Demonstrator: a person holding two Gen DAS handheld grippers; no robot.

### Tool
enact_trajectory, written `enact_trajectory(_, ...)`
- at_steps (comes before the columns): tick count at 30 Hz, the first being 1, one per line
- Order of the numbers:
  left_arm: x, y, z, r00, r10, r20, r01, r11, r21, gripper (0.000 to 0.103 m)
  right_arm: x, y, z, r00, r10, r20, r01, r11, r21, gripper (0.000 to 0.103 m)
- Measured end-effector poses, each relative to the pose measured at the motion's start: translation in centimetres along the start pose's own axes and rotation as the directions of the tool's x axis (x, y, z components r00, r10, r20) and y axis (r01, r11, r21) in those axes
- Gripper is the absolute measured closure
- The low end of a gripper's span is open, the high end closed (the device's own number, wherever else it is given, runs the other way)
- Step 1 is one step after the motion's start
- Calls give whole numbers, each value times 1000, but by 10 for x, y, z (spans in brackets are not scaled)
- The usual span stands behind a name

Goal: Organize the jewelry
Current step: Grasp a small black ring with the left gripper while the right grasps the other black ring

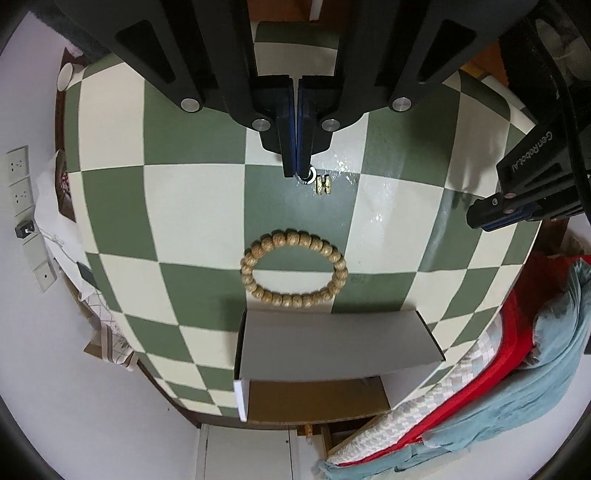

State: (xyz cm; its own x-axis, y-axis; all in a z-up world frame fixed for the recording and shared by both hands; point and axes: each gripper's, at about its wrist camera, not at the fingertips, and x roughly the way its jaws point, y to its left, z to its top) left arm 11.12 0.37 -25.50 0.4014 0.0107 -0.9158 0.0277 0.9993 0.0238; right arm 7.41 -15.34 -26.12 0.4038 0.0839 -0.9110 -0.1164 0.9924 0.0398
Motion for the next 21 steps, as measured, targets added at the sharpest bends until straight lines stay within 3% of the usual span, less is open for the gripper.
enact_trajectory(5, -4, 1, 1, 1000, -5, 7, 5, 1000, -4, 94, -10, -5, 1, 999, 19, 26, -20, 1000, 24, 103)
enact_trajectory(8, -3, 2, 1, 1000, -5, 4, 5, 1000, -8, 94, -6, -16, 0, 994, 107, 3, -107, 992, 61, 99)
enact_trajectory(10, -1, 3, 1, 1000, -4, 1, 4, 1000, -10, 94, -2, -18, -3, 993, 119, 5, -120, 991, 53, 75)
enact_trajectory(11, -1, 4, 1, 1000, -5, -1, 5, 1000, -12, 94, -1, -18, -4, 992, 123, 10, -124, 991, 42, 53)
enact_trajectory(12, 0, 4, 0, 1000, -4, -2, 4, 1000, -13, 94, 1, -17, -6, 990, 143, 14, -143, 989, 30, 48)
enact_trajectory(17, 2, 6, -1, 1000, -5, -6, 5, 1000, -14, 94, 11, -4, -9, 993, 112, 22, -111, 993, -37, 49)
enact_trajectory(19, 2, 8, -1, 1000, -6, -7, 6, 1000, -17, 94, 12, 1, -8, 995, 91, 34, -89, 994, -57, 56)
enact_trajectory(21, 3, 9, 0, 1000, -5, -6, 5, 1000, -19, 94, 13, 3, -7, 997, 68, 42, -65, 996, -65, 89)
